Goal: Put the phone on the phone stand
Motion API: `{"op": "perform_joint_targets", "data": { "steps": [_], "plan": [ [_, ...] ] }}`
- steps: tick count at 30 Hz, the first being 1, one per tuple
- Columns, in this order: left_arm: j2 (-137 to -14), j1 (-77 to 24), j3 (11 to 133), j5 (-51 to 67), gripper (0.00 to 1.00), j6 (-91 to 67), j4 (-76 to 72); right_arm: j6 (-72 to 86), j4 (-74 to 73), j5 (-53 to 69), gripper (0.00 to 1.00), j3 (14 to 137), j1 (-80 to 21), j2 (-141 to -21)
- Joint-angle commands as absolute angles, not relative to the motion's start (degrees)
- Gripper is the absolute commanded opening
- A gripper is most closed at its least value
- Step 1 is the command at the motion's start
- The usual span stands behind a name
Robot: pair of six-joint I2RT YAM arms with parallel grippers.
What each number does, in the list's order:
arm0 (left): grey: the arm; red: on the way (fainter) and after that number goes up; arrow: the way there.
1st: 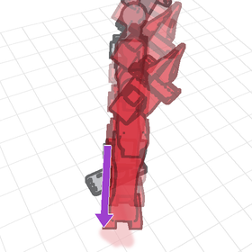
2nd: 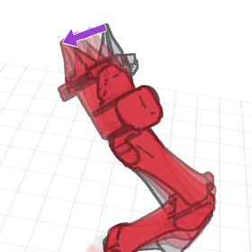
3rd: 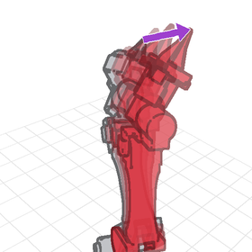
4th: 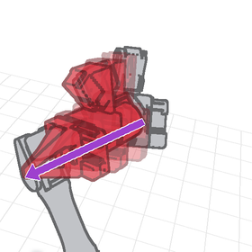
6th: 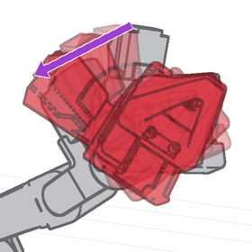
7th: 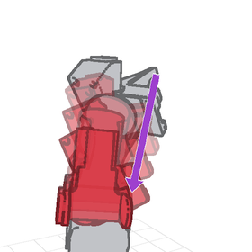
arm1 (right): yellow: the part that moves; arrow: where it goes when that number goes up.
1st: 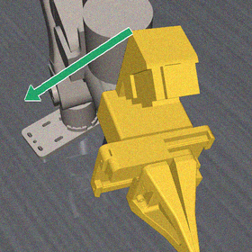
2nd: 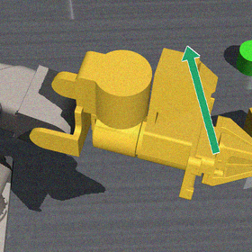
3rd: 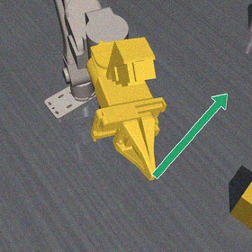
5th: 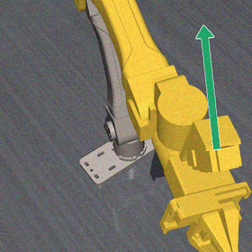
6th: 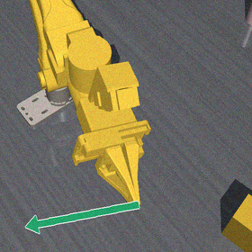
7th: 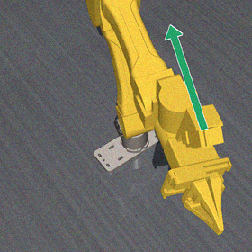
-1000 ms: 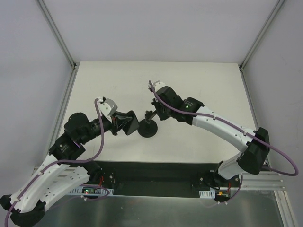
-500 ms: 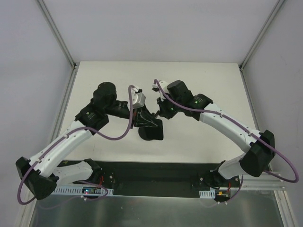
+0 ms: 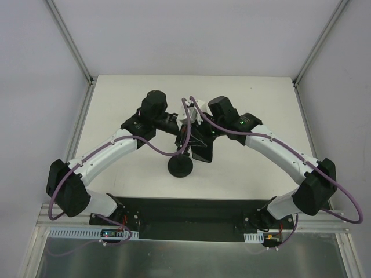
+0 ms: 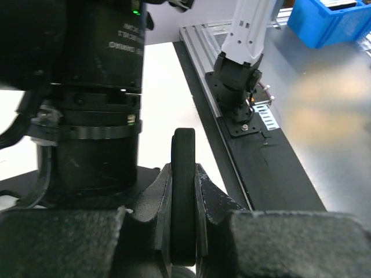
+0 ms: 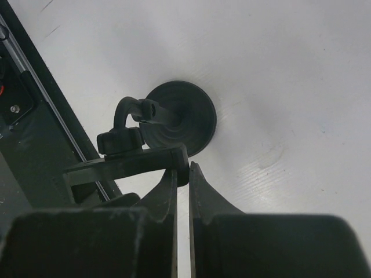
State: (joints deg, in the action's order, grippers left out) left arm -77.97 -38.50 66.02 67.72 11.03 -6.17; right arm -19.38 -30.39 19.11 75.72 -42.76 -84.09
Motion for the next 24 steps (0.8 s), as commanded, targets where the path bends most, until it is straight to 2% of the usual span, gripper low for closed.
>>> {"op": "perform_joint_targets", "data": {
  "steps": [1,7,19,24],
  "plan": [
    [-79.10,-37.62,70.14,71.72,0.00,14.24,-13.18,-19.34,-28.04,25.31,0.00,75.67,-41.84,-83.50],
    [-81.65,-36.39,70.75,71.89,0.00,14.85,-12.13,-18.55,-27.69,24.97,0.01,75.50,-41.40,-83.58],
    [-76.73,-33.49,66.10,69.70,0.00,18.37,-4.58,-18.37,-27.25,23.38,0.00,74.71,-40.78,-82.44],
    [-72.08,-33.49,64.96,61.90,0.00,16.27,2.69,-14.26,-26.98,16.29,0.00,74.88,-40.78,-82.18]
  ]
}}
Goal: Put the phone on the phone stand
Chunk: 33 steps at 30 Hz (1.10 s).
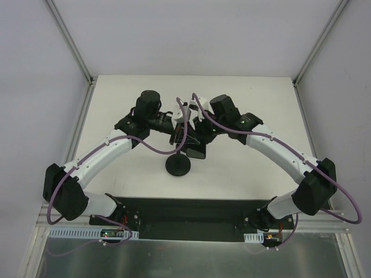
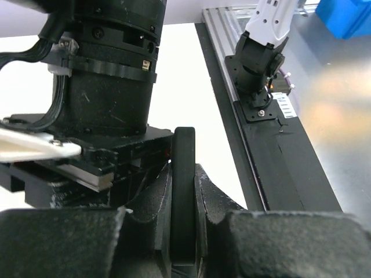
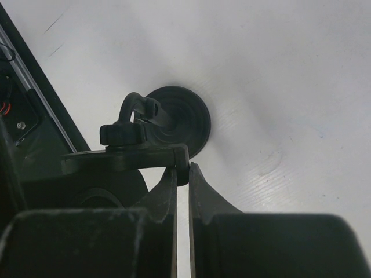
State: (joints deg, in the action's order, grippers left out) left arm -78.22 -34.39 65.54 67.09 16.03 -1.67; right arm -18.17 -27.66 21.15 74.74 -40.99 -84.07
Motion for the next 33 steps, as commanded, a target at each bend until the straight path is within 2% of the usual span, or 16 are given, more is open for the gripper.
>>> {"op": "perform_joint_targets", "data": {
  "steps": [1,2,5,6,9,11,12,14,17,21,28,33],
  "plan": [
    [-70.85,-33.49,63.56,59.09,0.00,15.56,4.03,-13.02,-27.07,14.69,0.01,74.97,-40.87,-82.00],
    [-67.53,-34.36,62.76,47.32,0.00,13.73,5.35,-11.53,-26.81,13.37,0.01,74.45,-40.87,-81.13],
    [-61.90,-39.87,59.51,22.68,0.00,9.40,10.09,-5.91,-25.75,3.38,0.00,73.83,-43.57,-79.37],
    [-61.09,-42.16,58.37,2.49,0.00,8.19,10.80,-3.80,-26.27,-8.32,0.00,73.83,-45.07,-79.10],
    [-60.38,-47.88,53.98,-18.47,0.00,8.88,12.22,7.71,-23.05,-27.09,0.00,70.42,-52.54,-76.03],
    [-60.99,-47.81,52.30,-25.54,0.00,7.31,11.78,12.56,-22.33,-33.19,0.00,70.05,-58.06,-75.85],
    [-60.82,-47.81,52.12,-25.14,0.00,7.21,11.52,12.83,-21.80,-39.14,0.00,69.96,-59.57,-76.20],
    [-61.17,-47.81,52.29,-20.32,0.00,10.53,11.16,13.01,-22.41,-42.26,0.00,71.01,-62.21,-77.08],
    [-64.15,-47.81,54.31,-20.66,0.00,13.35,12.56,11.43,-22.58,-48.32,0.00,72.15,-64.94,-76.82],
    [-66.35,-45.01,55.63,-20.91,0.00,7.04,12.65,12.21,-19.42,-51.67,0.00,69.52,-68.19,-74.79],
    [-72.85,-45.00,60.37,-28.47,0.00,3.17,13.45,20.64,-21.88,-58.35,0.00,70.40,-75.66,-76.90],
    [-75.14,-45.00,63.10,-26.29,0.00,0.17,12.22,28.20,-21.62,-57.57,0.00,68.38,-77.52,-73.83]
  ]
}}
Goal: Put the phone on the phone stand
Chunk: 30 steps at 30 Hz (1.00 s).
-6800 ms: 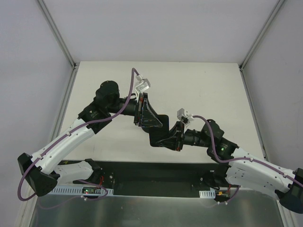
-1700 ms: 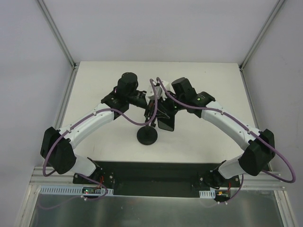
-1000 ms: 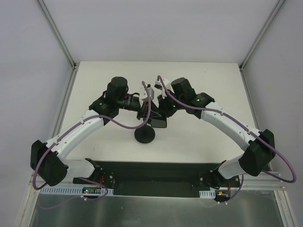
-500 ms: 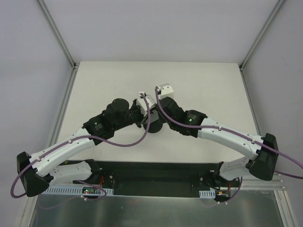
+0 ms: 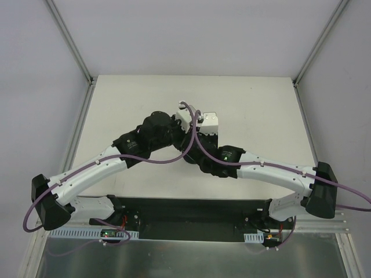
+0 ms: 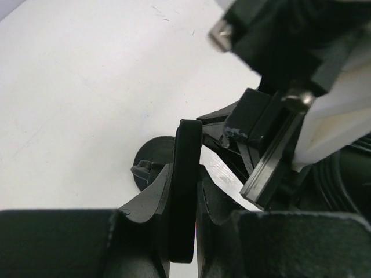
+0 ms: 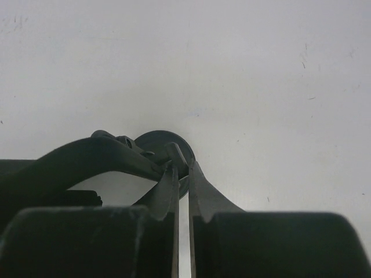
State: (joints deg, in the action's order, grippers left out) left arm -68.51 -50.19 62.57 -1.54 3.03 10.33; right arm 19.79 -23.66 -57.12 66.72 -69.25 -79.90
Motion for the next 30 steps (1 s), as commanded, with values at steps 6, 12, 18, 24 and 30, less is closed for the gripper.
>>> {"op": "perform_joint_targets", "data": {
  "steps": [6,12,18,24,30],
  "plan": [
    [-81.38,-46.23,66.09,-28.22,0.00,3.08,11.87,34.63,-26.55,-62.49,0.00,70.05,-79.01,-74.88],
    [-83.23,-46.23,68.29,-23.91,0.00,0.09,11.08,38.32,-25.06,-62.67,0.00,67.77,-79.19,-74.80],
    [-83.23,-46.23,67.07,-21.97,0.00,0.18,9.15,38.14,-24.25,-60.82,0.01,69.34,-80.59,-74.18],
    [-84.64,-46.32,68.02,-20.22,0.00,0.53,8.96,35.25,-26.28,-59.59,0.29,72.33,-83.84,-73.13],
    [-84.11,-46.32,67.15,-18.37,0.00,1.93,8.88,29.63,-27.33,-53.27,0.51,69.79,-84.55,-68.05]
  ]
}}
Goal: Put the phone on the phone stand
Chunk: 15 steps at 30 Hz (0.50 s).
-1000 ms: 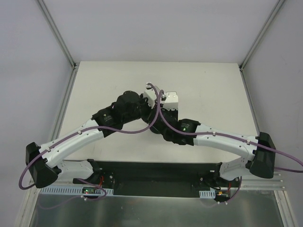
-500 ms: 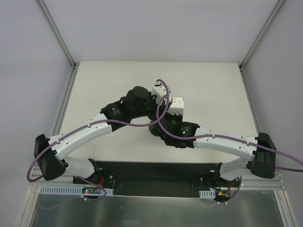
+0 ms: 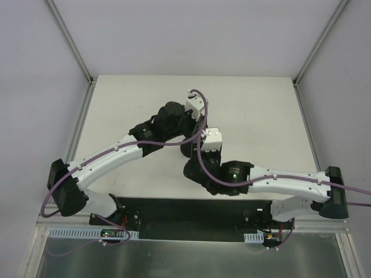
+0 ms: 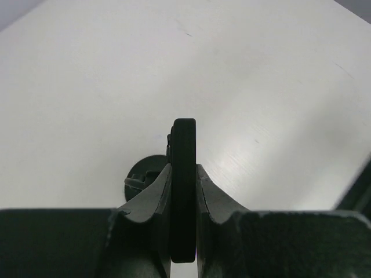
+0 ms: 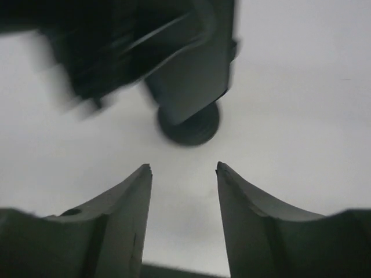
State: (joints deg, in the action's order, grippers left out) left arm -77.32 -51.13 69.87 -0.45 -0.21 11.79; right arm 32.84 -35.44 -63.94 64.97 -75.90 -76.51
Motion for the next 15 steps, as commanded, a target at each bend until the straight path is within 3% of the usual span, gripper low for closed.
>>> {"op": "perform_joint_targets", "data": {
  "steps": [1,5,7,15],
  "plan": [
    [-84.11,-46.23,67.15,-18.02,0.00,2.02,8.70,27.88,-24.46,-50.39,0.57,67.87,-84.64,-66.98],
    [-83.76,-46.23,66.97,-15.65,0.00,2.46,8.79,14.62,-19.59,-45.17,0.63,63.73,-85.25,-61.18],
    [-82.10,-46.06,66.45,-10.58,0.00,3.16,8.79,11.27,-21.44,-43.88,0.74,60.76,-83.51,-57.76],
    [-71.20,-44.47,61.79,14.48,0.00,9.38,8.09,-6.48,-8.28,3.64,0.84,45.10,-52.32,-45.88]
  ]
}}
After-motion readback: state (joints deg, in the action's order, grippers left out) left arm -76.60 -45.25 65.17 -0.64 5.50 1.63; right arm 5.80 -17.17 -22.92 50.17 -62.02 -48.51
